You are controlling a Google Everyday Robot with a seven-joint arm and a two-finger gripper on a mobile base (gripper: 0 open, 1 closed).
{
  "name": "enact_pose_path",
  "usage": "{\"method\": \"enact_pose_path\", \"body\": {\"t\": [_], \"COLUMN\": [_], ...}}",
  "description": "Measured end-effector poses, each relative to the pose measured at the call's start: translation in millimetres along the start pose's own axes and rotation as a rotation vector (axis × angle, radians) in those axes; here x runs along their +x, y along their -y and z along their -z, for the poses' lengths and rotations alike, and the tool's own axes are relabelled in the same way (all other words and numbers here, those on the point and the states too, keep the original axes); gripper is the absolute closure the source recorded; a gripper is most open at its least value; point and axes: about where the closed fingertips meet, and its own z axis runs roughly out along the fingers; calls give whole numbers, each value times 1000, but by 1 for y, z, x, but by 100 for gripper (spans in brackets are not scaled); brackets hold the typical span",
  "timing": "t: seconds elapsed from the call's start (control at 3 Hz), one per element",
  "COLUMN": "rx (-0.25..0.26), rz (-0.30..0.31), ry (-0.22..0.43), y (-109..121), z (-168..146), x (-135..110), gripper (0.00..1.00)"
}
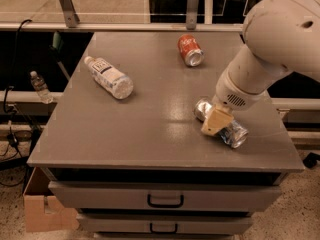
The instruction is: Pick redbull can
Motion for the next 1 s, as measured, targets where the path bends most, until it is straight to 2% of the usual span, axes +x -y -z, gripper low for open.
{"method": "enact_pose_path", "body": {"t": [0.33, 0.67, 1.0], "rx": [-10, -67, -152], "rz": [7, 40, 91], "ry": [14, 58, 170], "y": [3, 2, 3], "z": [0, 2, 22], "x": [-2, -7, -16], "gripper": [71, 95, 100]}}
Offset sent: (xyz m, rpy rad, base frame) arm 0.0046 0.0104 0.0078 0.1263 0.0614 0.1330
